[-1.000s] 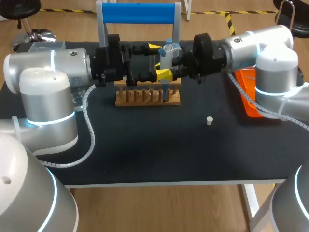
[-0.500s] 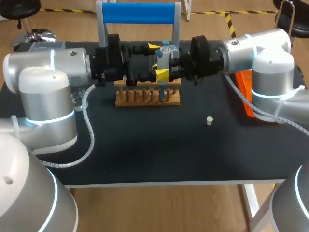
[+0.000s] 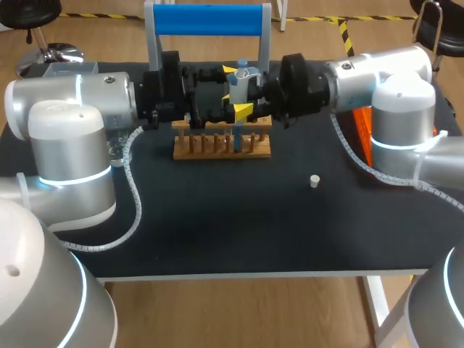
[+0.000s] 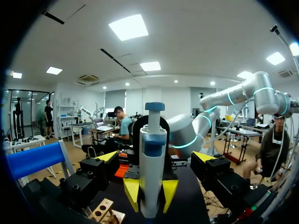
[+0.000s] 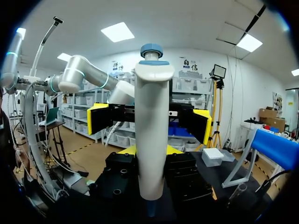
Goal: Invert the test tube, pick up the pipette, mount the tip to pipette, aspirate from beaker and dispense into the tube, eject the tip, return the pipette, and cap with the stopper.
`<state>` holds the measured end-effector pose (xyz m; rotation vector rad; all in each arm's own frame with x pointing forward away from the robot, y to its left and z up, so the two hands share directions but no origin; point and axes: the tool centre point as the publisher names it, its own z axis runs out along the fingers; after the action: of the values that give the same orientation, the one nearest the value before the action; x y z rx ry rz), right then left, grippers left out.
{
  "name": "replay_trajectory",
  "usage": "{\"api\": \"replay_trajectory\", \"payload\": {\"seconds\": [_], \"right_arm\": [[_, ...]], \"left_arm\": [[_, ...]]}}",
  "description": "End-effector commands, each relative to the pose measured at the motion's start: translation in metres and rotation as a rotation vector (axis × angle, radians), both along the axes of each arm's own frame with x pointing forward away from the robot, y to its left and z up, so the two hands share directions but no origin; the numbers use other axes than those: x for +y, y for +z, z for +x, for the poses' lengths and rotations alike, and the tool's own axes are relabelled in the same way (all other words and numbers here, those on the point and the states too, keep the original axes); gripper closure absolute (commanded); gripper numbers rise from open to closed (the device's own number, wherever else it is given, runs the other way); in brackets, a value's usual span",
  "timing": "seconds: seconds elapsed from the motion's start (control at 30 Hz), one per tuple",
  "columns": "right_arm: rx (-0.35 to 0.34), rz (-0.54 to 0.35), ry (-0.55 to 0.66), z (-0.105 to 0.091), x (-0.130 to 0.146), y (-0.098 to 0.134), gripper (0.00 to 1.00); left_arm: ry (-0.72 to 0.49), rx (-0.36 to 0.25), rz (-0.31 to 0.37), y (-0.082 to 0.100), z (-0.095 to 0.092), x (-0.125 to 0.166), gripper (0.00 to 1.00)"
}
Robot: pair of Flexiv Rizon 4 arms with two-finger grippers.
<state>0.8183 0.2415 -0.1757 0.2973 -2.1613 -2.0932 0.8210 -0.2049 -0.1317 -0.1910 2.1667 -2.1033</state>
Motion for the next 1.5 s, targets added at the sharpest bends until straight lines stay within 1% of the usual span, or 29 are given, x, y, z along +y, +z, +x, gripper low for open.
{"api": "replay_trajectory", "payload": {"seconds": [0.03, 0.43, 0.7, 0.93, 0.97, 1.0, 1.03, 1.07, 1.1, 1.13, 1.5], "right_arm": [[-0.001, -0.002, -0.009, -0.0007, 0.0018, 0.0001, 1.00], [-0.011, 0.012, -0.034, 0.0010, 0.0002, 0.0022, 1.00], [-0.026, 0.005, -0.059, -0.0005, -0.0001, 0.0035, 1.00], [-0.025, 0.006, -0.069, -0.0023, -0.0006, 0.0045, 1.00], [-0.024, 0.007, -0.070, -0.0028, -0.0007, 0.0046, 1.00], [-0.024, 0.007, -0.071, -0.0031, -0.0008, 0.0047, 1.00], [-0.024, 0.008, -0.071, -0.0033, -0.0008, 0.0048, 1.00], [-0.024, 0.009, -0.072, -0.0036, -0.0008, 0.0050, 1.00], [-0.023, 0.009, -0.072, -0.0040, -0.0008, 0.0051, 1.00], [-0.022, 0.010, -0.072, -0.0044, -0.0007, 0.0053, 1.00], [-0.016, 0.009, -0.071, -0.0066, -0.0005, 0.0058, 1.00]], "left_arm": [[0.004, -0.002, -0.002, -0.0006, -0.0010, -0.0006, 0.00], [0.004, -0.002, -0.002, -0.0006, -0.0010, -0.0006, 0.00], [0.004, -0.002, -0.002, -0.0006, -0.0010, -0.0006, 0.00], [0.004, -0.002, -0.002, -0.0006, -0.0010, -0.0006, 0.01], [0.004, -0.002, -0.002, -0.0006, -0.0010, -0.0006, 0.04], [0.004, -0.002, -0.002, -0.0006, -0.0010, -0.0006, 0.55], [0.004, -0.002, -0.002, -0.0006, -0.0010, -0.0006, 0.76], [0.004, -0.002, -0.002, -0.0006, -0.0010, -0.0006, 0.89], [0.004, -0.002, -0.002, -0.0006, -0.0010, -0.0006, 0.93], [0.004, -0.002, -0.002, -0.0006, -0.0010, -0.0006, 1.00], [0.004, -0.002, -0.002, -0.0006, -0.0010, -0.0006, 1.00]]}}
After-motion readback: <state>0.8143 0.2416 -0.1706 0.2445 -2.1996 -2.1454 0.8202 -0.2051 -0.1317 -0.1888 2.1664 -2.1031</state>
